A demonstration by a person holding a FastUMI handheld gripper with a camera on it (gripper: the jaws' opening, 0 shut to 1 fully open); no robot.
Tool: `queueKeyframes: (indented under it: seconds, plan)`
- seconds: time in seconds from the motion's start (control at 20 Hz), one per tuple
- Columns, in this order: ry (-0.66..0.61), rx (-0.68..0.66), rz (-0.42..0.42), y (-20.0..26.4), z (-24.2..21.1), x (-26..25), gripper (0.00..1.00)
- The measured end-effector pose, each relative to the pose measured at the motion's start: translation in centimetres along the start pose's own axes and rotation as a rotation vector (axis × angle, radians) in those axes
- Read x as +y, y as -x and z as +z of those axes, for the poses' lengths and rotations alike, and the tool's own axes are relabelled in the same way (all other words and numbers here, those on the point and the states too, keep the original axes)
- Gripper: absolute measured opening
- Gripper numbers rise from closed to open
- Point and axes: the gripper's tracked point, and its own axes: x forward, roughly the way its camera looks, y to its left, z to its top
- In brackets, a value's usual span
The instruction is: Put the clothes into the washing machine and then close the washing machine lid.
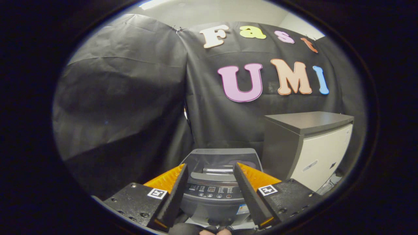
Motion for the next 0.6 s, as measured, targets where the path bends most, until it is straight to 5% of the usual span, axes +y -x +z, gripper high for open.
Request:
queueKeyframes:
  seconds: [0.6]
  plan:
    - [0.009, -0.038, -0.019, 3.9, -0.3, -0.4, 0.97]
